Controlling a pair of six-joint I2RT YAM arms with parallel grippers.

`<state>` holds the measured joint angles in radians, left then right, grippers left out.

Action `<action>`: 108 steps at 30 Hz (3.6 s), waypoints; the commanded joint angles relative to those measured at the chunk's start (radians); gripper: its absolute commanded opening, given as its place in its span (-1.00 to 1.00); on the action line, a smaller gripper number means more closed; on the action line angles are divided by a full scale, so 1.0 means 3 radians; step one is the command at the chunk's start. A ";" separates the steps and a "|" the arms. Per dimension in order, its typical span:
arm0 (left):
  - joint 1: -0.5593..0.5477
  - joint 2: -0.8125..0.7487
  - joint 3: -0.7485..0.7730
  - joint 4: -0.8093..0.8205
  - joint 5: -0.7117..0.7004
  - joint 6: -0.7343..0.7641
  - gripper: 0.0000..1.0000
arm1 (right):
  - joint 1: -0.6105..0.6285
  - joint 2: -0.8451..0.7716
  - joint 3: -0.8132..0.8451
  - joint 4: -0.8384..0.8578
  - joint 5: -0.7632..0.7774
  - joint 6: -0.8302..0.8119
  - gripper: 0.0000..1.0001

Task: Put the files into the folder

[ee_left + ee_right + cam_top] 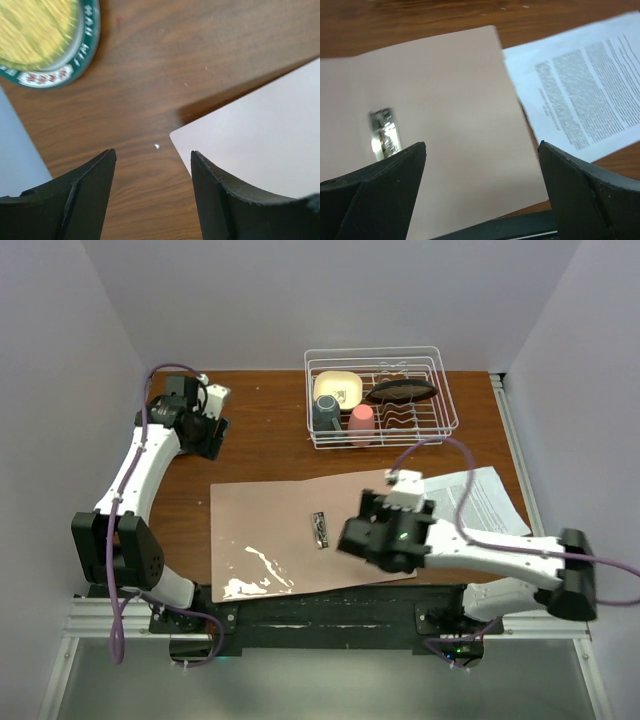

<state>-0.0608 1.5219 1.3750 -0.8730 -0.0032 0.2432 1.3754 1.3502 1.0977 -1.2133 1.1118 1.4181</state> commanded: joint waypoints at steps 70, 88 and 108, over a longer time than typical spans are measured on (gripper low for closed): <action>-0.2993 0.3272 0.2432 0.1760 -0.0041 -0.0366 1.00 | -0.5648 -0.0042 -0.0842 0.1472 -0.2141 -0.1777 0.84; -0.2834 0.2847 0.2432 0.1396 0.0778 -0.0442 1.00 | -0.5082 0.0172 -0.0980 0.1682 -0.2218 -0.1736 0.76; -0.2840 0.3226 0.2611 0.1315 0.0818 -0.0447 1.00 | -0.4524 0.0735 -0.1026 0.1927 -0.2228 -0.1327 0.76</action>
<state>-0.9230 2.4928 2.1654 -0.4889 0.2100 0.1154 -0.0261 1.4982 0.7994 -0.6865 0.4694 0.9722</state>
